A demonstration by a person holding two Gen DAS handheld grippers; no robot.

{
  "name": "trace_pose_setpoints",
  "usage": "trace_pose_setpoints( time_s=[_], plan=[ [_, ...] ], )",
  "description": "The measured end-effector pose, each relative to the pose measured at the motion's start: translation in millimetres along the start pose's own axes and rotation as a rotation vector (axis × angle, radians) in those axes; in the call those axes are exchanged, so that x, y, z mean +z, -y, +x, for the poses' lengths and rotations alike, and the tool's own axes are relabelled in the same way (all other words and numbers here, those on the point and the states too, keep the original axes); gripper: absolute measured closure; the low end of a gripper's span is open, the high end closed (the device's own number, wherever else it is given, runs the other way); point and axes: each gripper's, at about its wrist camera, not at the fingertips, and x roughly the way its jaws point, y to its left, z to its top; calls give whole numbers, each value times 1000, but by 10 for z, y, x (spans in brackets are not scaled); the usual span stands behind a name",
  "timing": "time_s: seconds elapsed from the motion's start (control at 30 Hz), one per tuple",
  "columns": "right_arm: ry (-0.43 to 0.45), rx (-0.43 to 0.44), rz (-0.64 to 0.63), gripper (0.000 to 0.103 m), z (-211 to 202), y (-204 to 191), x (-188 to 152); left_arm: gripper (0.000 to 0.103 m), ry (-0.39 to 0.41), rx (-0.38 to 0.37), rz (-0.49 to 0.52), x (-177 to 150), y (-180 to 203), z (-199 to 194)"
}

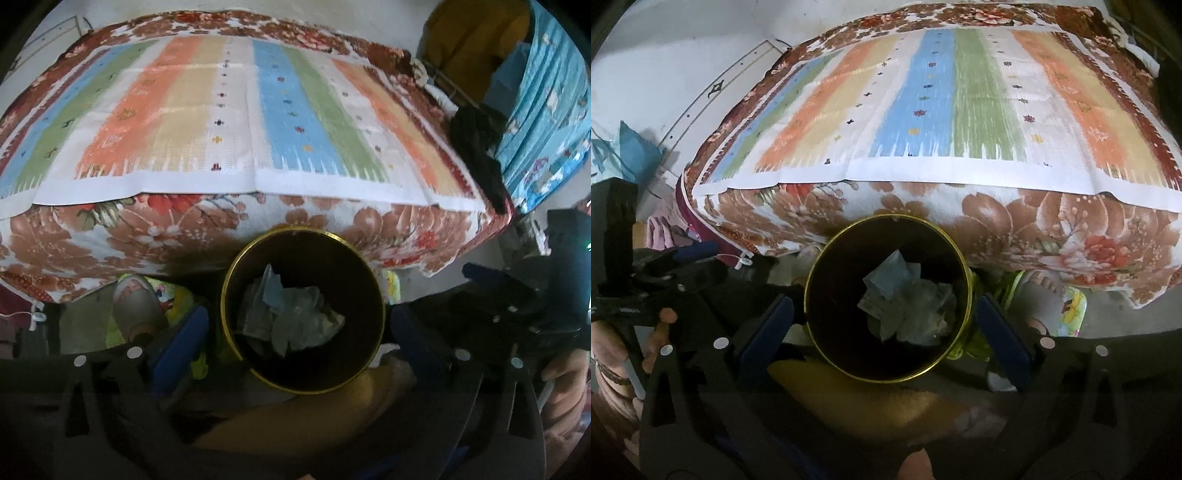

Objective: Collect trash

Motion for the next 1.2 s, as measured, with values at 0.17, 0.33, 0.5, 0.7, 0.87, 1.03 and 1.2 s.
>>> trace_pose_setpoints(
  time_s=[0.17, 0.33, 0.5, 0.7, 0.87, 1.03, 1.2],
  plan=[
    [-4, 8, 22, 9, 34, 36, -11, 6, -24, 29, 20, -34, 24, 61],
    [-22, 9, 23, 9, 95, 33, -4, 6, -43, 42, 10, -65, 8, 105],
    [-27, 4, 14, 9, 116, 7, -12, 6, -29, 73, -11, -52, -36, 91],
    [-33, 5, 14, 9, 140, 7, -6, 6, -20, 92, -8, -41, -28, 84],
    [-39, 9, 9, 9, 167, -6, -3, 6, -18, 94, 13, -49, 8, 90],
    [-43, 9, 4, 9, 184, -22, -3, 6, -18, 101, 10, -49, 13, 104],
    [-45, 6, 0, 9, 202, -33, -6, 6, -22, 104, 4, -51, 3, 119]
  ],
)
